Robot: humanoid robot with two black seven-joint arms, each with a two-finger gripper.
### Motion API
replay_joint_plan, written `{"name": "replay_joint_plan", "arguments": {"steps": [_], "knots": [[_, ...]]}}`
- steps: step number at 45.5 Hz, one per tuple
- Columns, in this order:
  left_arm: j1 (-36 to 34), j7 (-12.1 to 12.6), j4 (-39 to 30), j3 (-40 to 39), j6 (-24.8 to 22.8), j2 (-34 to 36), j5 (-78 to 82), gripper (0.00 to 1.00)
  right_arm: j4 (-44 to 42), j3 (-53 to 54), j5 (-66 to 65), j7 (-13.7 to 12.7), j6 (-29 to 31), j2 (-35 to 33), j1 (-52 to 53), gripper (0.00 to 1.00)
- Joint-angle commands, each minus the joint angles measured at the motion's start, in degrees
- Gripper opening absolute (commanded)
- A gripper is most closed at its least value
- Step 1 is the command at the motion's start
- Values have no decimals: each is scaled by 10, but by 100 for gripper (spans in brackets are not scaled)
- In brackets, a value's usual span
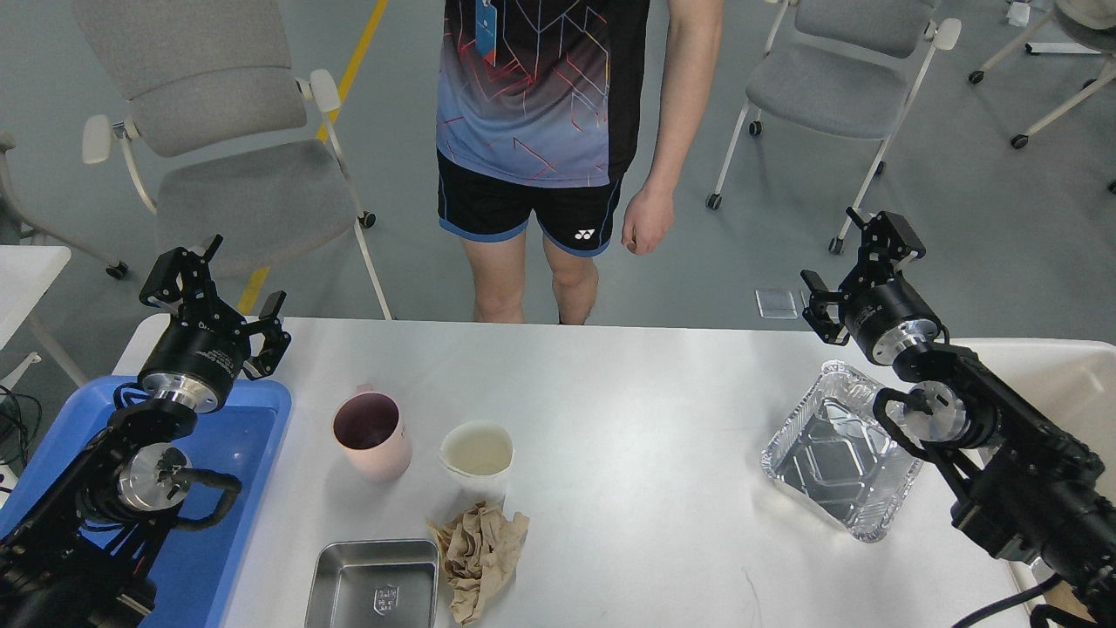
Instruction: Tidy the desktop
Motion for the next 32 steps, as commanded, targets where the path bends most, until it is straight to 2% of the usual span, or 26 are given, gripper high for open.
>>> {"name": "replay_joint_plan", "arguments": {"steps": [1,6,11,15,20,26,32], "knots": [[-2,-1,0,2,0,-1,1,97,-1,0,0,0,0,0,-1,100],[-2,-13,0,8,0,-5,6,97,-1,0,0,0,1,0,-1,100],[-5,-15,0,8,-1,-13,0,97,-1,1,0,0,0,0,-2,100],[-10,-7,-4,9,3,-29,-2,97,-1,0,0,0,0,0,-5,100],[-12,3,-11,22,9,-11,-2,97,-1,0,0,0,0,0,-8,100],[-11,32,-47,87,15,68,-2,97,-1,0,-1,0,0,1,-8,100],[-5,43,-116,151,23,192,-2,97,-1,0,0,0,0,1,-8,100]]}}
